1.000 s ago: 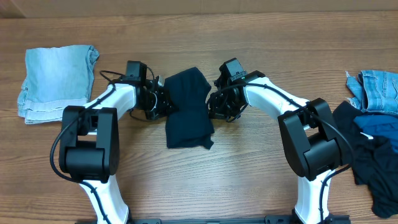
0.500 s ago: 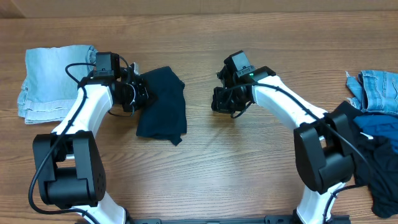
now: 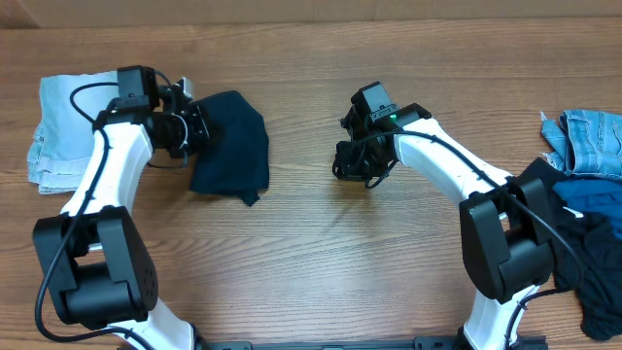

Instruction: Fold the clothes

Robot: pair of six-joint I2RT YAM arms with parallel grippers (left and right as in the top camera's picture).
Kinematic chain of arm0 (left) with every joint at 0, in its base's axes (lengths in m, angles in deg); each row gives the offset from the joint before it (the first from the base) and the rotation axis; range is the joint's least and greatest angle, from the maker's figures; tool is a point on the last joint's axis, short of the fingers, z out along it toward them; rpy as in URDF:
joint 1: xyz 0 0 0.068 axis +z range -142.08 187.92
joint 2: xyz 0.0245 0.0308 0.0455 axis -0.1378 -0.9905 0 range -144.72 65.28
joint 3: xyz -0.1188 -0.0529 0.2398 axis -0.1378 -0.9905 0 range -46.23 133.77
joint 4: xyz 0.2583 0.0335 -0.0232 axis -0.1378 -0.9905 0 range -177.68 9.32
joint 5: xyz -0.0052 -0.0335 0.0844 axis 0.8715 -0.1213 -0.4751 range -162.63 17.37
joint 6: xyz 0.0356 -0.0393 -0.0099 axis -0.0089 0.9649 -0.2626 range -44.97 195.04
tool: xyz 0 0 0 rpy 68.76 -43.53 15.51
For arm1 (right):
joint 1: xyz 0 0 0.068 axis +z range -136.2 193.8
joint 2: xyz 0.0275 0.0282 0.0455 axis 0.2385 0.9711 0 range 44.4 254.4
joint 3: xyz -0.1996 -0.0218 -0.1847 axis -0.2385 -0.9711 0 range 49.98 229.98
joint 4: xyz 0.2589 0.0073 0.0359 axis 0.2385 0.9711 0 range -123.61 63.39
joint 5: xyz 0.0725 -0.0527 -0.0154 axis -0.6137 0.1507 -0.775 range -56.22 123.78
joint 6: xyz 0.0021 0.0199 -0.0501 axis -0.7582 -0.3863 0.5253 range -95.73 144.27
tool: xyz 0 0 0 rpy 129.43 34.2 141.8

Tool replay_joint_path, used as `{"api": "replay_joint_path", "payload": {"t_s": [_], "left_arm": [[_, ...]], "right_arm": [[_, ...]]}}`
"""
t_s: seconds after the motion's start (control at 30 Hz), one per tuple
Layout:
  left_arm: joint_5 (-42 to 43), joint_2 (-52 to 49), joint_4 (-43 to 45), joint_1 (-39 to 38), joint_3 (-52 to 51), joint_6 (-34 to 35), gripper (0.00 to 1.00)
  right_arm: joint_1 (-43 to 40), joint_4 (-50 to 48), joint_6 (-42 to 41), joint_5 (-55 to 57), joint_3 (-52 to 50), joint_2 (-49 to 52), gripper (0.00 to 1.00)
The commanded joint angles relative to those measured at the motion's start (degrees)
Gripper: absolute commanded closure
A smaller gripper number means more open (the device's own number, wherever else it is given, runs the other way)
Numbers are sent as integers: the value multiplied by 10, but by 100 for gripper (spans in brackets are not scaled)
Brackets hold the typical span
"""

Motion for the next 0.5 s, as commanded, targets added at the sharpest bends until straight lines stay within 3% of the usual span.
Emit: {"api": "replay_joint_path", "payload": {"t_s": [0.0, 0.17, 0.47], "left_arm": [[2, 13, -3, 45, 48, -19, 94], [2, 13, 4, 110, 97, -41, 93], [14, 13, 125, 217, 109, -53, 90]], "right_arm": [[-2, -1, 4, 10, 5, -17, 96], [-2, 1, 4, 10, 5, -17, 96], [-2, 18, 4, 10, 5, -17, 96]]}}
